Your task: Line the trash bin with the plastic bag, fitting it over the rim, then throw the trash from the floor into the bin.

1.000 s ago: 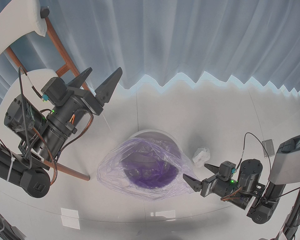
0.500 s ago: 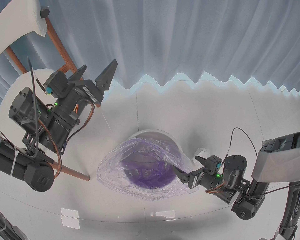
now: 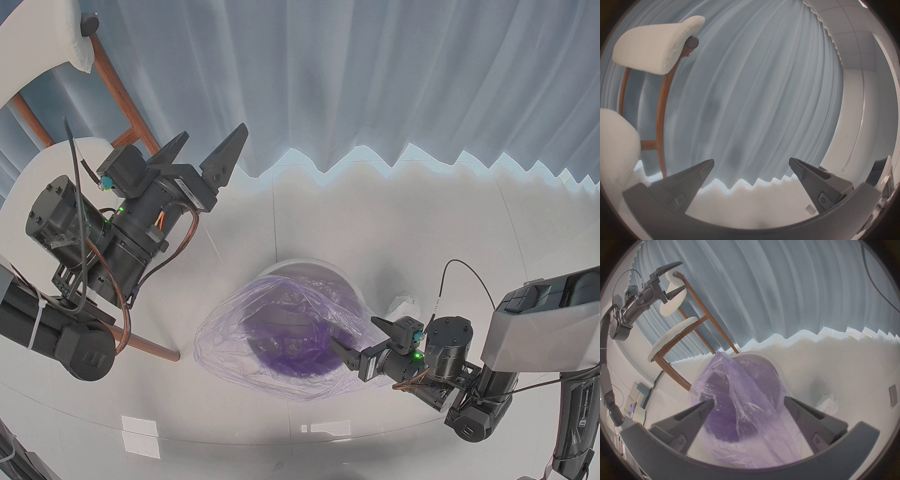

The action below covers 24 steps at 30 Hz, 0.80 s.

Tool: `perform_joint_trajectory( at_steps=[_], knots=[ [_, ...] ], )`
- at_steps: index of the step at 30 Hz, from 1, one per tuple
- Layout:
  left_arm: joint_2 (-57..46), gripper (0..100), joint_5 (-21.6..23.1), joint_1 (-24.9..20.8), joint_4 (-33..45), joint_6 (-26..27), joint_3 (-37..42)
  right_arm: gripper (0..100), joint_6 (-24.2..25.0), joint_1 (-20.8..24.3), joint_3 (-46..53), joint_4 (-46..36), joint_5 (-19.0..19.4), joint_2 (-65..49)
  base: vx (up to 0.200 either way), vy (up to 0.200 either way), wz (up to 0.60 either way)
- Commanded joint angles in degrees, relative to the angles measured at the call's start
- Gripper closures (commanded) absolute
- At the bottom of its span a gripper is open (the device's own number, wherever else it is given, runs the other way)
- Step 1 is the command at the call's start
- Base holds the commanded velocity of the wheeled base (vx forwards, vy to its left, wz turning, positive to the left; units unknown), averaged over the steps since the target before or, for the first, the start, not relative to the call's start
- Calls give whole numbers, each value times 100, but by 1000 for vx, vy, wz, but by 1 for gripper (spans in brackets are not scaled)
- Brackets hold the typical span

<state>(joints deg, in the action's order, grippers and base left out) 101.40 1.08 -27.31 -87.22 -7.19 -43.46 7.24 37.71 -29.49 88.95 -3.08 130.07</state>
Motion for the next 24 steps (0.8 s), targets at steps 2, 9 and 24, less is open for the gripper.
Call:
perform_joint_trajectory(
  at_steps=[2,9,24],
  knots=[
    [178,0,164,59,-119,-590,-295,100,67,-53,-329,105,27,9,0,0,0],
    [196,0,252,129,-119,-757,-268,100,278,-273,-707,105,300,-237,0,0,0],
    [345,0,269,68,-119,-713,-84,100,3398,-1160,-2281,8,959,36,0,0,0]
  ],
)
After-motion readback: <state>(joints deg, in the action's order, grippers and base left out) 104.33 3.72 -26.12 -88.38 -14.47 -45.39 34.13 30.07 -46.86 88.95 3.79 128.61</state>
